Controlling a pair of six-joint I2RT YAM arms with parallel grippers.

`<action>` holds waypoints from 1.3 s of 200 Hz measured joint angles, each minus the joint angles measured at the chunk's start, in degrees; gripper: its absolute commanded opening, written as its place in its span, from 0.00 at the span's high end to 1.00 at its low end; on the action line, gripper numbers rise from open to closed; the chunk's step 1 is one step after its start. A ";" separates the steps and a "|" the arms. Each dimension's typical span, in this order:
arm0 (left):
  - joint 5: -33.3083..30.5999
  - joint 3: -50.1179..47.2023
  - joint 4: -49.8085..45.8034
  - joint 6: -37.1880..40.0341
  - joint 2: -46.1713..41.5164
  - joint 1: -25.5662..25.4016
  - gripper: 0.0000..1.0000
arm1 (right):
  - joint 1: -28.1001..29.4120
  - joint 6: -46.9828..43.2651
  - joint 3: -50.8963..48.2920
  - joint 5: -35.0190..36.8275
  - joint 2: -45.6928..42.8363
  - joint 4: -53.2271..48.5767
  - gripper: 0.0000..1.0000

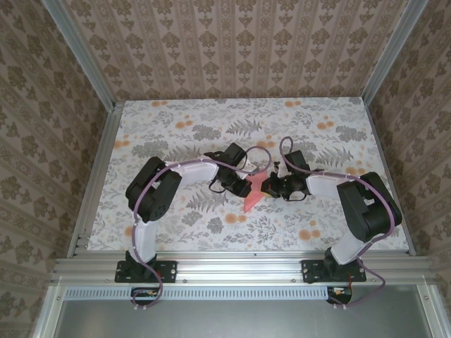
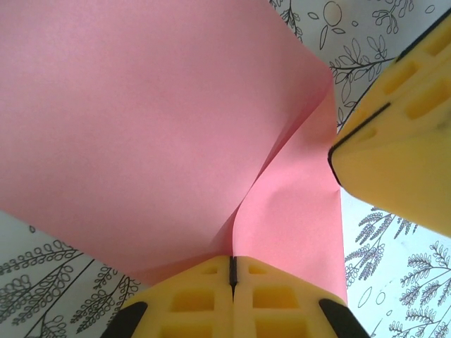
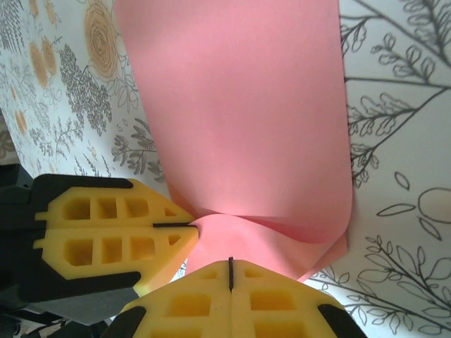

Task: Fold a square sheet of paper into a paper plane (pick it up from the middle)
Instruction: Third fold the triangle at the center of the table.

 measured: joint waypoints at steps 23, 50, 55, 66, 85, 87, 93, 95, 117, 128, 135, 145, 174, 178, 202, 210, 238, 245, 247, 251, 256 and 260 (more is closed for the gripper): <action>0.00 0.00 0.00 0.02 0.00 0.00 0.95 | -0.24 -0.02 0.02 0.61 1.18 -0.02 0.95; 0.02 0.00 -0.02 0.02 0.00 0.00 0.95 | -0.74 -0.04 -0.02 1.36 3.65 1.25 0.96; 0.00 0.00 0.07 0.02 0.00 0.00 0.95 | -0.87 -0.04 -0.02 1.31 3.82 1.60 0.96; 0.00 -0.02 0.07 0.02 0.00 0.00 0.95 | -1.11 0.00 -0.15 0.94 3.98 2.43 0.95; -0.02 -0.02 0.07 0.02 0.00 0.00 0.95 | -1.33 0.11 -0.63 0.37 3.96 3.50 0.95; -0.02 -0.02 0.07 0.02 0.00 0.00 0.95 | -1.36 0.13 -0.66 0.33 3.93 3.50 0.95; 0.00 -0.02 0.07 0.02 0.00 0.00 0.95 | -1.46 0.26 -0.66 0.17 3.85 3.52 0.95; 0.00 -0.02 0.07 0.02 0.00 0.00 0.95 | -1.49 0.28 -0.66 0.17 3.82 3.50 0.95; -0.02 -0.02 0.04 0.02 0.00 0.00 0.95 | -2.23 0.90 -0.66 0.20 2.64 3.32 0.95; -0.02 -0.02 0.04 0.02 0.00 0.00 0.95 | -2.64 0.92 -0.57 0.20 1.81 3.06 0.95; -0.02 -0.02 0.04 0.02 0.00 0.00 0.96 | -2.86 0.90 -0.28 0.20 1.57 2.69 0.95; -0.02 -0.02 0.04 0.02 0.00 0.00 0.95 | -3.08 0.83 0.22 0.22 1.57 2.38 0.96; -0.02 -0.02 0.04 0.00 0.00 0.00 0.95 | -3.23 -0.24 1.29 0.31 2.14 1.40 0.96; -0.02 -0.02 0.04 0.02 0.00 0.00 0.95 | -3.23 -0.26 1.40 0.31 2.36 1.27 0.96; -0.02 -0.02 0.04 0.02 0.00 0.00 0.95 | -3.23 -1.25 1.75 1.75 4.39 -0.04 0.96; -0.02 -0.02 0.02 0.00 0.00 0.00 0.95 | -3.28 -1.55 1.97 1.66 4.74 -0.33 0.96; -0.02 -0.02 0.11 0.02 0.00 0.00 0.95 | -3.34 -2.60 2.93 1.97 5.11 -1.57 0.96; -0.02 -0.02 0.11 0.02 0.00 -0.02 0.96 | -3.34 -2.80 3.02 1.97 5.11 -1.77 0.96; -0.02 -0.02 0.11 0.02 0.00 -0.02 0.95 | -3.34 -2.84 3.04 1.97 5.09 -1.79 0.96; -0.02 -0.02 0.11 0.02 0.00 -0.02 0.95 | -3.34 -2.89 3.10 1.97 5.09 -1.88 0.96; -0.04 -0.02 0.11 0.02 0.00 -0.04 0.95 | -3.34 -2.97 3.17 1.97 5.03 -2.05 0.96; -0.04 -0.02 0.11 0.02 0.00 -0.04 0.95 | -3.34 -3.02 3.21 1.99 4.92 -2.29 0.96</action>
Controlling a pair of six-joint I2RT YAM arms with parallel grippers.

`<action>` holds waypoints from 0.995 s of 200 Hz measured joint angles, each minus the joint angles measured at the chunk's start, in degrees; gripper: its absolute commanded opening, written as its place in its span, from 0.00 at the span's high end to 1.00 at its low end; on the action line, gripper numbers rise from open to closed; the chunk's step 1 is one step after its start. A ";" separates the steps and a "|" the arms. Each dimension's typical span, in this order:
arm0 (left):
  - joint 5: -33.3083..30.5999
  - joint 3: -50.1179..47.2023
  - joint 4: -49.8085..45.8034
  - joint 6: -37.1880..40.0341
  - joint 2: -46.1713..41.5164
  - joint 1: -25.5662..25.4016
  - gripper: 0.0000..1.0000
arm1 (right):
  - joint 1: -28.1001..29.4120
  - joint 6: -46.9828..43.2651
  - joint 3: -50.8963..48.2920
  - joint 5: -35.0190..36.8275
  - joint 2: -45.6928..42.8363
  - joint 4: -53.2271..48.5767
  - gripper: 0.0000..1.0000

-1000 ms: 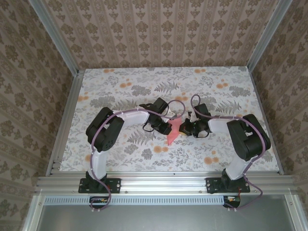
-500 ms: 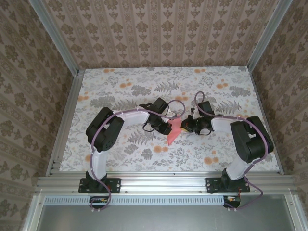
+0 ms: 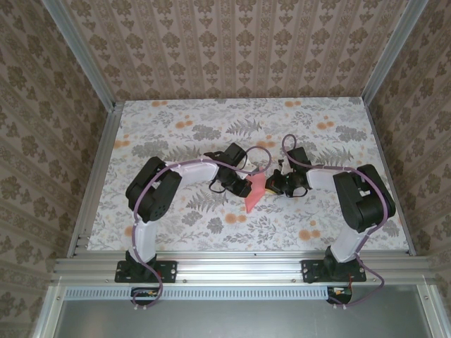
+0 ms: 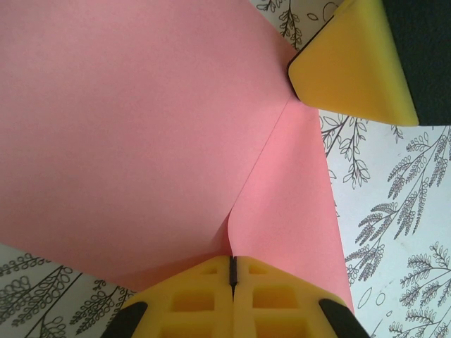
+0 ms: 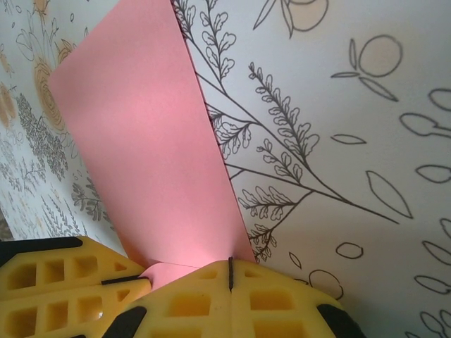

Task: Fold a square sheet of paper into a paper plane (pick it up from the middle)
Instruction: Third fold the triangle at the center of the table.

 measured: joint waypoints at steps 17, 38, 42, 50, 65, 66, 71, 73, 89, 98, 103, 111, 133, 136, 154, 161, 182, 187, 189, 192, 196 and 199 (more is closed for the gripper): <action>0.00 0.00 0.00 -0.02 0.00 0.00 0.96 | 0.00 0.00 0.22 0.00 -0.72 -1.49 0.96; 0.00 0.00 -0.02 -0.02 0.00 -0.02 0.95 | 0.00 -0.04 1.18 -0.02 -2.16 -3.04 0.96; 0.00 0.00 -0.02 -0.02 0.00 -0.02 0.95 | 0.00 -0.04 1.46 -0.04 -2.27 -3.13 0.96; 0.00 0.00 -0.02 -0.02 0.00 0.00 0.95 | 0.00 -0.07 2.01 -0.02 -2.36 -3.10 0.96; 0.00 0.00 -0.02 -0.02 0.00 0.00 0.95 | 0.00 -0.22 2.69 0.04 -2.34 -3.13 0.96; 0.00 0.00 -0.02 0.00 0.00 -0.02 0.95 | 0.00 -0.22 2.69 0.04 -2.34 -3.13 0.96; 0.00 0.00 -0.02 0.00 0.00 -0.02 0.95 | 0.00 -0.24 2.80 0.17 -2.29 -3.15 0.96; 0.00 0.00 -0.02 -0.02 0.00 0.00 0.95 | 0.00 -0.24 2.82 0.20 -2.27 -3.13 0.96; 0.00 0.00 -0.02 -0.02 0.00 -0.02 0.96 | 0.00 -0.44 2.93 0.94 -1.42 -3.13 0.96; 0.00 0.00 -0.02 -0.02 0.00 -0.02 0.96 | 0.00 -0.48 2.93 1.31 -0.61 -3.15 0.96; 0.00 0.00 -0.02 -0.02 0.00 -0.02 0.95 | 0.00 -0.48 2.93 1.49 -0.20 -3.17 0.96; 0.00 0.00 -0.02 -0.02 0.00 -0.02 0.95 | 0.00 -0.48 2.89 1.70 0.35 -3.17 0.96; 0.00 0.00 -0.02 -0.02 0.00 -0.02 0.95 | 0.00 -0.66 2.84 2.14 1.18 -3.10 0.96; 0.00 0.00 -0.02 -0.02 0.00 -0.02 0.95 | -0.02 -0.66 2.84 2.14 1.18 -3.08 0.96; -0.02 0.00 -0.02 -0.02 0.00 -0.02 0.96 | -0.11 -0.74 2.84 2.14 1.16 -3.06 0.96; -0.02 0.00 -0.02 -0.02 0.00 -0.02 0.96 | -0.11 -0.85 2.82 2.16 1.03 -3.08 0.95; -0.13 0.00 -0.02 -0.02 0.00 -0.02 0.96 | -0.11 -0.81 2.10 2.21 -0.98 -3.08 0.95; -0.15 0.00 -0.02 -0.02 0.00 -0.02 0.96 | -0.11 -0.70 1.84 2.08 -1.77 -3.02 0.95; -0.15 0.00 -0.02 -0.02 0.00 -0.04 0.96 | -0.11 -0.50 1.68 1.99 -2.25 -2.95 0.95; -0.15 0.00 -0.02 -0.02 0.00 -0.07 0.96 | -0.11 -0.42 1.46 1.86 -2.84 -2.86 0.95; -0.17 0.00 -0.02 -0.02 0.00 -0.07 0.96 | -0.11 -0.11 1.16 1.51 -3.76 -2.64 0.95; -0.17 0.00 -0.02 -0.02 0.00 -0.07 0.96 | -0.11 0.00 0.94 1.29 -4.42 -2.47 0.95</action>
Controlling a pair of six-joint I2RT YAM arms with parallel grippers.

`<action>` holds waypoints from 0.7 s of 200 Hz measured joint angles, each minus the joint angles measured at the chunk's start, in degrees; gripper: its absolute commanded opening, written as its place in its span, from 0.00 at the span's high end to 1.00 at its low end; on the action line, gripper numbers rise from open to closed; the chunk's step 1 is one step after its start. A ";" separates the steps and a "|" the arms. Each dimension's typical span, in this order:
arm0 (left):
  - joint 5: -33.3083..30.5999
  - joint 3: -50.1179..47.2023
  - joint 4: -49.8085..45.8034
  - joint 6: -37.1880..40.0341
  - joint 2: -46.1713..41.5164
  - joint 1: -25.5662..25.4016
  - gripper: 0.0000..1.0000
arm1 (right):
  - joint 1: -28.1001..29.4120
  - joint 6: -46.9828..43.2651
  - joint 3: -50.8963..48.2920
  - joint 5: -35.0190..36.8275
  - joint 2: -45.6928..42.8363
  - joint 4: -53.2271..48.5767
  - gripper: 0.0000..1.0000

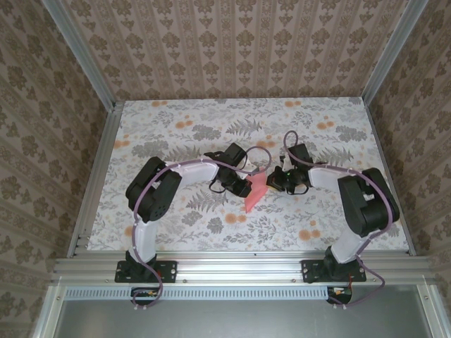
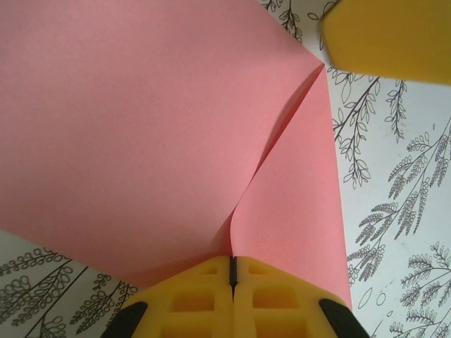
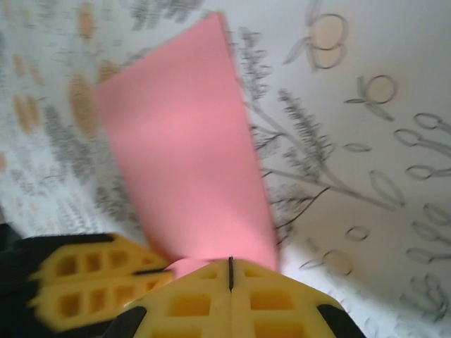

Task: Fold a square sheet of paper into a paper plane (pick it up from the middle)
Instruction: Third fold the triangle at the center of the table.

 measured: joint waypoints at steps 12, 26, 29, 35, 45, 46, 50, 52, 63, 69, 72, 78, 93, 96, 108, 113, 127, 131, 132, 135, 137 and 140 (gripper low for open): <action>-0.02 0.00 0.00 0.00 0.00 -0.02 0.96 | 0.02 0.68 -1.16 -0.90 -2.34 1.22 0.95; -0.02 0.00 0.00 0.00 0.00 -0.02 0.96 | 0.13 1.84 -2.89 -2.23 -3.82 3.48 0.95; -0.02 0.00 0.00 0.00 0.00 -0.02 0.96 | 0.17 2.23 -3.26 -2.56 -3.85 4.00 0.95; -0.04 0.00 0.00 0.00 0.00 -0.04 0.96 | 0.31 2.84 -4.02 -3.13 -3.82 5.03 0.95; -0.17 0.00 0.00 0.00 0.00 -0.07 0.96 | 0.72 4.24 -5.77 -3.82 -3.54 7.17 0.95; -0.17 0.00 0.02 0.00 0.00 -0.07 0.96 | 0.74 4.31 -5.90 -3.89 -3.54 7.30 0.95; -0.20 0.00 0.02 0.00 0.00 -0.07 0.96 | 0.94 4.87 -6.58 -4.24 -3.39 7.98 0.95; -0.20 0.00 0.00 0.00 0.00 -0.07 0.96 | 1.05 5.11 -6.93 -4.39 -3.32 8.41 0.95; -0.20 0.00 0.00 0.00 0.00 -0.07 0.96 | 1.70 6.69 -8.37 -5.09 -2.67 10.43 0.95; -0.20 0.00 0.00 0.00 0.00 -0.07 0.96 | 2.03 7.56 -9.03 -5.42 -2.16 11.74 0.95; -0.20 0.00 0.00 0.00 0.00 -0.07 0.96 | 2.16 7.85 -9.29 -5.60 -1.95 12.35 0.95; -0.20 0.00 0.00 0.00 0.00 -0.07 0.96 | 2.45 8.66 -9.68 -5.97 -1.42 13.51 0.95; -0.20 0.00 0.00 0.00 0.00 -0.07 0.96 | 2.99 10.21 -10.16 -6.62 -0.09 16.09 0.95; -0.20 0.00 0.00 0.00 0.00 -0.07 0.96 | 3.06 10.40 -10.21 -6.67 0.13 16.48 0.95; -0.20 0.00 0.00 0.00 0.00 -0.07 0.96 | 3.28 11.06 -10.21 -6.80 0.66 17.70 0.95; -0.20 0.00 0.00 0.00 0.00 -0.07 0.96 | 3.30 11.26 -10.21 -6.82 0.83 18.21 0.96; -0.20 0.00 0.00 0.00 0.00 -0.07 0.96 | 3.41 11.89 -10.23 -6.80 1.42 19.52 0.96; -0.20 0.00 0.00 0.00 0.00 -0.07 0.96 | 3.45 11.93 -10.25 -6.78 1.64 19.78 0.96; -0.20 0.00 0.00 0.00 0.00 -0.07 0.96 | 3.48 11.98 -10.25 -6.78 1.66 19.82 0.96; -0.20 0.00 0.00 0.00 0.00 -0.07 0.96 | 3.52 12.09 -10.25 -6.78 1.84 19.96 0.96; -0.20 0.00 -0.02 0.00 0.00 -0.07 0.96 | 3.54 12.07 -10.27 -6.78 1.97 20.09 0.96; -0.20 0.00 0.00 0.00 0.00 -0.07 0.96 | 3.56 12.11 -10.32 -6.78 2.10 20.24 0.96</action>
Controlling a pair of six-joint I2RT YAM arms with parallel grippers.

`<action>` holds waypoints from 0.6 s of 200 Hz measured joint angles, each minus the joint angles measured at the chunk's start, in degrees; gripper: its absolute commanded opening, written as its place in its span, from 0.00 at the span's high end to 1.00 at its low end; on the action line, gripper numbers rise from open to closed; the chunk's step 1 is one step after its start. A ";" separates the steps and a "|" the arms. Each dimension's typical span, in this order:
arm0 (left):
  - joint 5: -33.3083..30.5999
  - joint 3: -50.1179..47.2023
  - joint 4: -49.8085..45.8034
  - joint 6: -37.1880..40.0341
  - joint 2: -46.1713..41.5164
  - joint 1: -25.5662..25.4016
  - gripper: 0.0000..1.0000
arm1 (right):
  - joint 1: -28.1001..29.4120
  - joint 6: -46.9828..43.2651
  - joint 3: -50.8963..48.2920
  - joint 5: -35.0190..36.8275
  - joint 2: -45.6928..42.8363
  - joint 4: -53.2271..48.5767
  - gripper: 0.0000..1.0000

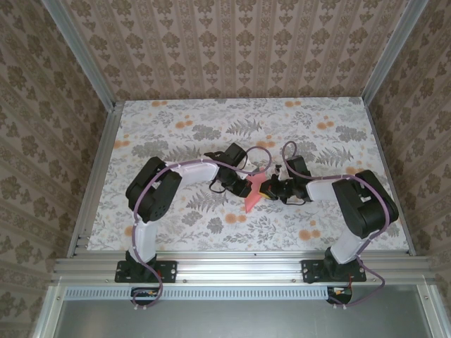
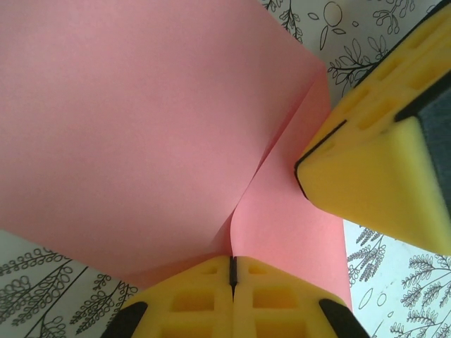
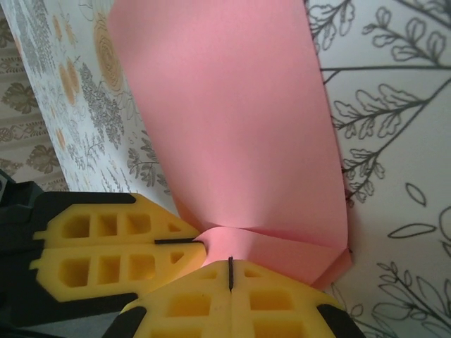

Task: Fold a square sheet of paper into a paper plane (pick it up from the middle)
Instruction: Third fold the triangle at the center of the table.

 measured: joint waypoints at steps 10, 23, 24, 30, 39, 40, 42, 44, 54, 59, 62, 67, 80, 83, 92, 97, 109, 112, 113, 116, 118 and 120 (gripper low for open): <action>0.00 0.00 -0.02 0.00 0.00 0.00 0.96 | 0.11 0.04 -0.15 0.02 0.59 0.31 0.96; -0.02 0.00 0.00 0.00 0.00 0.00 0.96 | 0.22 0.17 -0.35 0.02 1.46 0.96 0.96; -0.02 0.00 0.00 0.00 0.00 0.00 0.96 | 0.20 0.17 -0.37 -0.02 1.55 1.09 0.96; -0.02 0.00 -0.11 0.00 0.00 0.00 0.96 | 0.20 0.15 -0.37 -0.02 1.66 1.46 0.96; -0.04 0.00 -0.13 0.00 0.00 0.00 0.96 | 0.22 0.15 -0.39 0.00 1.90 2.05 0.96; -0.02 0.00 -0.15 0.00 0.00 0.00 0.96 | 0.22 0.15 -0.39 -0.02 1.92 2.10 0.96; -0.04 0.00 -0.15 0.00 0.00 0.00 0.96 | 0.20 0.15 -0.39 -0.02 1.97 2.25 0.96; -0.04 0.00 -0.15 0.00 0.00 0.00 0.96 | 0.20 0.15 -0.39 -0.02 2.03 2.36 0.96; -0.07 0.00 -0.15 0.00 0.00 0.00 0.96 | 0.22 0.15 -0.39 0.00 2.12 2.56 0.96; -0.07 0.00 -0.17 0.00 0.00 0.00 0.96 | 0.22 0.15 -0.39 0.00 2.12 2.62 0.96; -0.09 0.00 -0.15 0.00 0.00 0.00 0.96 | 0.22 0.15 -0.39 0.00 2.12 2.67 0.96; -0.11 0.00 -0.17 0.00 0.00 0.00 0.96 | 0.22 0.15 -0.39 0.00 2.12 2.67 0.96; -0.17 0.00 -0.17 0.00 0.00 0.00 0.96 | 0.22 0.13 -0.39 0.02 2.05 2.64 0.96; -0.20 0.00 -0.17 0.00 0.00 0.00 0.96 | 0.22 0.13 -0.42 0.04 2.01 2.62 0.96; -0.22 0.00 -0.17 0.00 0.00 0.00 0.96 | 0.28 0.09 -0.44 0.26 1.73 2.34 0.96; -0.22 0.00 -0.17 0.00 0.00 0.00 0.96 | 0.33 -0.04 -0.52 0.44 1.46 2.08 0.96; -0.22 0.00 -0.15 0.00 0.00 0.00 0.96 | 0.48 -0.24 -0.94 0.81 0.22 0.68 0.96; -0.24 0.00 -0.15 0.00 0.00 0.00 0.96 | 0.50 -0.26 -1.11 0.94 -0.31 0.22 0.96; -0.24 0.00 -0.15 0.00 0.00 0.00 0.96 | 0.50 -0.28 -1.16 0.96 -0.39 0.13 0.96; -0.24 0.00 -0.15 0.00 0.00 0.00 0.96 | 0.57 -0.31 -1.27 0.96 -0.81 -0.20 0.96; -0.24 0.00 -0.15 0.00 0.00 0.00 0.96 | 0.61 -0.31 -1.33 0.98 -1.11 -0.50 0.96; -0.24 0.00 -0.17 0.00 0.00 0.00 0.96 | 0.66 -0.31 -1.40 1.07 -1.42 -0.74 0.96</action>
